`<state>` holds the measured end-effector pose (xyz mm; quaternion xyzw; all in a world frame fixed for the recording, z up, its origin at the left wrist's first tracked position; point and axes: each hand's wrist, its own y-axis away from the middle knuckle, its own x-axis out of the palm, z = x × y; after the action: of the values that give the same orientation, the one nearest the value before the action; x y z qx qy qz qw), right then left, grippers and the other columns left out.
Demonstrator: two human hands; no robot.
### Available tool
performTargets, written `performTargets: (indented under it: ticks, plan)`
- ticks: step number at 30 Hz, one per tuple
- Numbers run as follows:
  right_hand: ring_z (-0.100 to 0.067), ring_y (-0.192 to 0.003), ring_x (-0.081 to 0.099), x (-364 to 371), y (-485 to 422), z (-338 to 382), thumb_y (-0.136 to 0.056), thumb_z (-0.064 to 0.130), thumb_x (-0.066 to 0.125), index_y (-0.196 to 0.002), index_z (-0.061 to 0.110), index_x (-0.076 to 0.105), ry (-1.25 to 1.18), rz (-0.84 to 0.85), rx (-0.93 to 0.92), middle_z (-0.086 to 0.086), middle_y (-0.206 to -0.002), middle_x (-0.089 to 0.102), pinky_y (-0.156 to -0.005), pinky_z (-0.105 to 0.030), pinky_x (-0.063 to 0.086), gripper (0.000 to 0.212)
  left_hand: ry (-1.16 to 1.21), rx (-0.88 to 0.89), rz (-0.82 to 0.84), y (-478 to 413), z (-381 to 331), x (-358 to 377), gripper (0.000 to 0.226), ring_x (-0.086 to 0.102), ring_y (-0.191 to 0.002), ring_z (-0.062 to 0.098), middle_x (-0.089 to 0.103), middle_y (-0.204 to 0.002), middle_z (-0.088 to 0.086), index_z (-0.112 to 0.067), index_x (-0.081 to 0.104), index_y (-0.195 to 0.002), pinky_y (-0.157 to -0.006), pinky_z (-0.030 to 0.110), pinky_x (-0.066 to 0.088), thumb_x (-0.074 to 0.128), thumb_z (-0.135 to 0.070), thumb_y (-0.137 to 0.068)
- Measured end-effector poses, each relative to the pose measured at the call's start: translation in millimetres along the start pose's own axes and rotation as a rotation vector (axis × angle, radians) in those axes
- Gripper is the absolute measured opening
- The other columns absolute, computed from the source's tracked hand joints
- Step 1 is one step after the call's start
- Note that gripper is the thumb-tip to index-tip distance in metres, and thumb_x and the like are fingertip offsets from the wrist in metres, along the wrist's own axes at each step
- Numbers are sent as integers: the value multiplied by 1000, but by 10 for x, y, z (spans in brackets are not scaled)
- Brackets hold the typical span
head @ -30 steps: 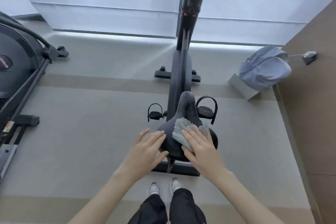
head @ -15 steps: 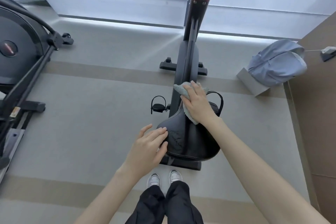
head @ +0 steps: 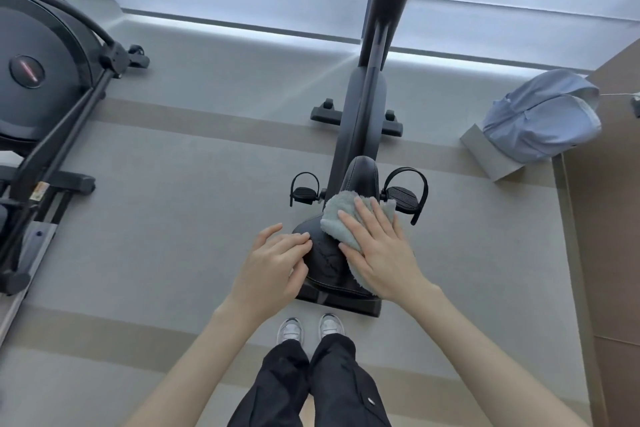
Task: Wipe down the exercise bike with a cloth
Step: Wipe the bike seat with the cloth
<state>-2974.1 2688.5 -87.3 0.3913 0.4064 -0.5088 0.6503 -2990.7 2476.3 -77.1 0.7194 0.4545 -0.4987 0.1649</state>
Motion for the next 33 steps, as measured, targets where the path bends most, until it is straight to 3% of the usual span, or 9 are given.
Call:
performTargets:
  ticks: [4, 7, 11, 14, 17, 20, 24, 28, 33]
  plan:
    - [-27, -144, 0, -30, -699, -197, -95, 44, 44, -136, 28, 44, -33, 9, 51, -5, -156, 15, -115, -47, 4, 45, 15, -20, -20, -60, 7, -10, 28, 69, -81, 17, 74, -97, 3, -5, 76, -87, -98, 40, 37, 49, -11, -80]
    - [-30, -137, 22, -60, -1085, -255, -91, 36, 53, -115, 17, 63, -84, -59, 89, -11, -141, 40, -113, -40, 13, 33, 24, -40, -45, -58, 9, 5, 21, 69, -79, 16, 74, -95, 3, -5, 76, -85, -98, 39, 38, 61, -1, -72]
    - [-31, -110, 47, -163, -1339, -310, -90, 35, 52, -99, 12, 65, -377, -28, 316, -13, -109, 57, -97, -35, 35, 28, 8, -60, -31, -46, -22, 9, 22, 69, -80, 15, 74, -96, 2, -6, 76, -86, -98, 38, 38, 60, -1, -72]
    - [-29, -114, 45, -143, -1211, -296, -92, 39, 49, -121, 21, 54, -472, -57, 346, -12, -119, 50, -100, -39, 35, 34, -4, -79, -9, -52, -57, -13, 22, 70, -80, 17, 74, -96, 3, -5, 76, -86, -98, 38, 37, 58, -2, -75]
    - [-30, -121, 42, -104, -896, -255, -95, 45, 42, -144, 33, 23, -589, -64, 392, -11, -138, 34, -99, -43, 35, 54, -27, -95, 10, -88, -99, -56, 22, 70, -81, 18, 74, -93, 3, -4, 75, -86, -97, 39, 36, 59, 2, -72]
    - [-38, -117, 47, -85, -580, -252, -97, 47, 37, -149, 29, -4, -446, 41, 409, -16, -143, 31, -92, -44, 38, 68, -29, -122, 8, -183, -149, -94, 24, 69, -85, 19, 73, -96, 5, -2, 74, -92, -99, 38, 36, 57, 2, -75]
    - [-33, -120, 45, -100, -88, -252, -97, 48, 33, -149, 18, -3, -241, 143, 301, -12, -139, 40, -90, -42, 40, 70, -13, -98, 39, -320, -246, -63, 26, 68, -94, 20, 72, -104, 7, -1, 72, -100, -100, 38, 35, 56, 1, -78]
    - [-24, -138, 23, -90, 232, -267, -96, 51, 29, -150, 19, 0, -180, 178, 247, -10, -151, 25, -111, -38, 24, 69, -33, -45, 147, -356, -305, 19, 31, 65, -105, 21, 69, -115, 7, -3, 69, -109, -103, 39, 32, 57, -7, -81]
    - [-30, -140, 17, -49, -146, -185, -97, 50, 30, -150, 22, -2, -202, 101, 254, -16, -155, 12, -111, -44, 23, 68, -69, -34, 223, -392, -307, 64, 38, 62, -111, 20, 68, -118, 5, -4, 69, -112, -105, 40, 30, 43, -21, -89]
